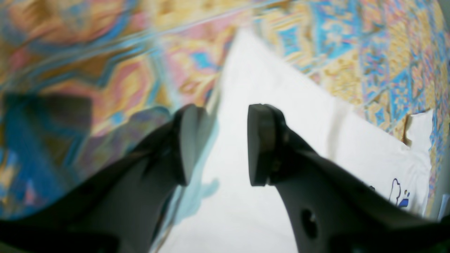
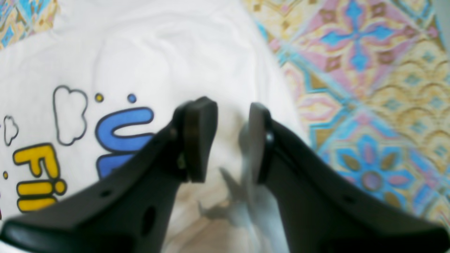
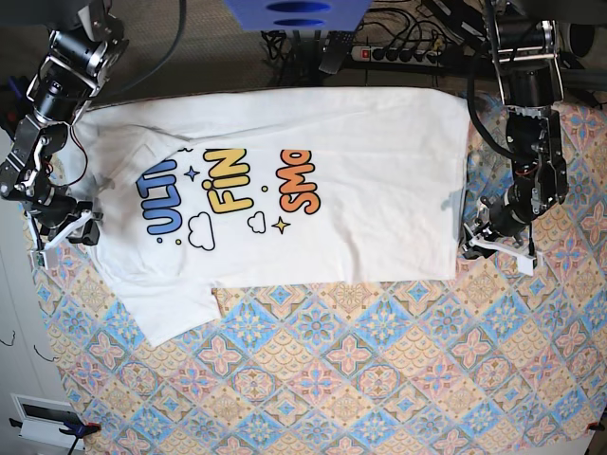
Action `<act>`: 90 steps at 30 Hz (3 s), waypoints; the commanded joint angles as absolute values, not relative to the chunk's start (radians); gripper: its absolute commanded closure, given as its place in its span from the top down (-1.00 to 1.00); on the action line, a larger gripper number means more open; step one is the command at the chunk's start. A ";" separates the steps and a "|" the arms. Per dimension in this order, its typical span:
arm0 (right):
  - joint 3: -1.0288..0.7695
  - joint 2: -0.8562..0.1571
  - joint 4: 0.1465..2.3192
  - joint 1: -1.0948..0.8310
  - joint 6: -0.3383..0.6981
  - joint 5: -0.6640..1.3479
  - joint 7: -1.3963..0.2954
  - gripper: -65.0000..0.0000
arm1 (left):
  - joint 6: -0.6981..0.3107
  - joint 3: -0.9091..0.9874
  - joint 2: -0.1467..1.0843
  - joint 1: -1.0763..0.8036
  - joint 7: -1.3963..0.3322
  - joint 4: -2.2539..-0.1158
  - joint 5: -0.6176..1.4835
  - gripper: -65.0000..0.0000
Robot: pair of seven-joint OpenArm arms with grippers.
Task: Fold the T-shirt properly
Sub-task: 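Release the shoulders and move both grippers down the shirt's sides, then grasp the side edges of the shirt body with both grippers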
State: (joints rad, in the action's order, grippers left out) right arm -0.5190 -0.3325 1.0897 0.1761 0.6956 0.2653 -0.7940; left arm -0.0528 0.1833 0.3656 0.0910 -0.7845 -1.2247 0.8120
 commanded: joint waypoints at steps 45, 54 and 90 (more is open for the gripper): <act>-0.484 -0.357 1.112 0.243 0.698 0.286 -0.768 -0.41 | -0.047 0.085 0.305 0.268 -0.570 -0.892 0.674 -0.25; -0.483 -0.357 1.104 0.243 0.698 0.286 -0.765 -0.41 | -0.054 0.079 0.266 0.268 -0.555 -0.858 0.682 -0.27; -0.312 -0.395 0.440 0.581 0.698 -0.131 -0.246 -0.23 | -0.157 0.087 0.303 0.094 -0.607 -1.130 0.684 -1.00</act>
State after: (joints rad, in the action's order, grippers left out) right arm -0.3134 -0.3790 0.4305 0.5610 0.6899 -0.1390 -0.2611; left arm -0.1509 0.0811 0.2913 0.0765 -0.6212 -1.1118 0.6739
